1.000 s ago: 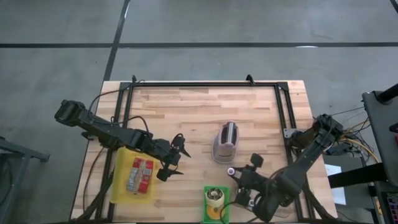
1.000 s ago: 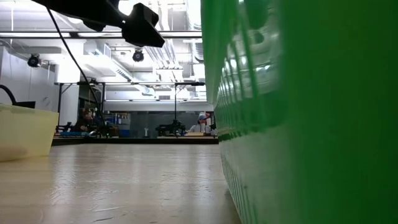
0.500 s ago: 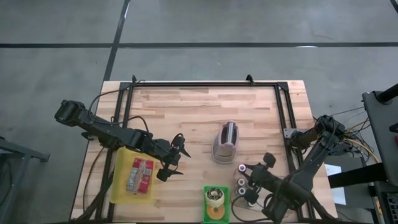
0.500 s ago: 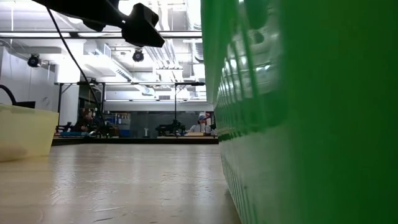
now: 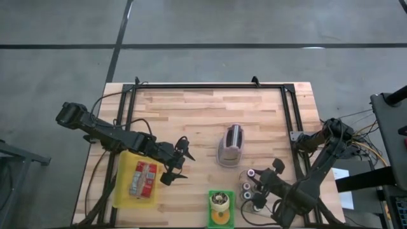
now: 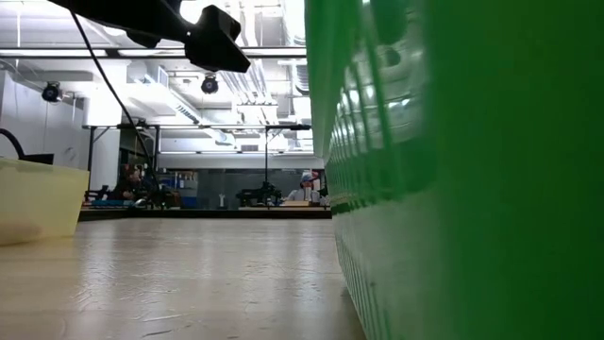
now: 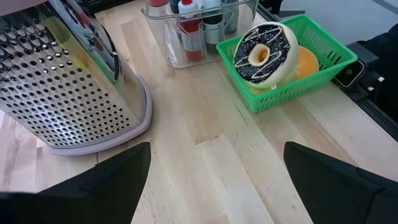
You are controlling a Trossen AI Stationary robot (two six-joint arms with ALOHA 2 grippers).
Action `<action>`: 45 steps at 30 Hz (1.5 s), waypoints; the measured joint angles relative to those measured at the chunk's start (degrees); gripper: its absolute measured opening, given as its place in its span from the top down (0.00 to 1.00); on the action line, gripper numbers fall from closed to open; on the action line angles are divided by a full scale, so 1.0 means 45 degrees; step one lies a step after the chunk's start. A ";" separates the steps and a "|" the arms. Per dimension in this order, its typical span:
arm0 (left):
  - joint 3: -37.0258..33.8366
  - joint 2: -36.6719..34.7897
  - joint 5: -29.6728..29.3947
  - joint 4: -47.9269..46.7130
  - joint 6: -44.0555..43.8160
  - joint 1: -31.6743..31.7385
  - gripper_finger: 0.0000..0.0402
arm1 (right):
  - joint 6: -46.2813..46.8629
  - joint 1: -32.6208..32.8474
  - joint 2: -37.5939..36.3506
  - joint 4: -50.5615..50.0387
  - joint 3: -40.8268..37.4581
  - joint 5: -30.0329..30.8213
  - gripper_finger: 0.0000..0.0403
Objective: Pick & Place Food Item
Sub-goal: Put the pink food coloring bottle into the transparent bin
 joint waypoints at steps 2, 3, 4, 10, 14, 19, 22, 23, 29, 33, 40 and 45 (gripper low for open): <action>0.0000 0.0000 0.0000 0.0000 -0.0017 0.0000 0.08 | 0.0456 0.0155 0.0000 0.0082 -0.0249 0.0010 0.77; 0.0000 0.0000 0.0000 0.0000 -0.0017 0.0000 0.08 | 0.0595 0.0205 0.0000 0.0177 -0.0382 0.0010 0.77; 0.0000 0.0000 -0.0001 0.0000 -0.0017 0.0000 0.08 | 0.0671 0.0238 0.0000 0.0382 -0.0537 0.0010 0.77; 0.0000 0.0000 -0.0053 0.0000 -0.0017 0.0000 0.08 | 0.0761 0.0286 0.0005 0.1433 -0.1309 0.0000 0.77; 0.0000 0.0000 -0.0053 0.0000 -0.0017 0.0001 0.08 | 0.0799 0.0281 0.0005 0.1835 -0.1780 -0.0005 0.77; 0.0000 0.0000 -0.0153 0.0000 -0.0013 0.0000 0.08 | 0.0827 0.0281 0.0010 0.2986 -0.2535 -0.0016 0.77; 0.0000 0.0000 -0.0191 0.0002 -0.0012 0.0003 0.08 | 0.0832 0.0281 0.0010 0.3546 -0.2994 -0.0097 0.77; 0.0000 0.0000 -0.0193 0.0004 -0.0012 0.0001 0.08 | 0.0832 0.0281 0.0010 0.3734 -0.3134 -0.0184 0.77; 0.0000 0.0000 -0.0189 0.0005 -0.0012 0.0003 0.08 | 0.0980 0.0281 0.0015 0.4450 -0.3785 -0.0379 0.77; 0.0000 0.0000 -0.0202 0.0005 -0.0012 0.0002 0.08 | 0.1026 0.0281 0.0015 0.4670 -0.3900 -0.0461 0.77; 0.0000 0.0000 -0.0233 0.0003 -0.0007 0.0002 0.08 | 0.1036 0.0281 0.0015 0.4923 -0.3984 -0.0895 0.77; 0.0000 0.0000 -0.0243 0.0001 -0.0007 0.0005 0.08 | 0.1031 0.0281 0.0015 0.4993 -0.4021 -0.1272 0.77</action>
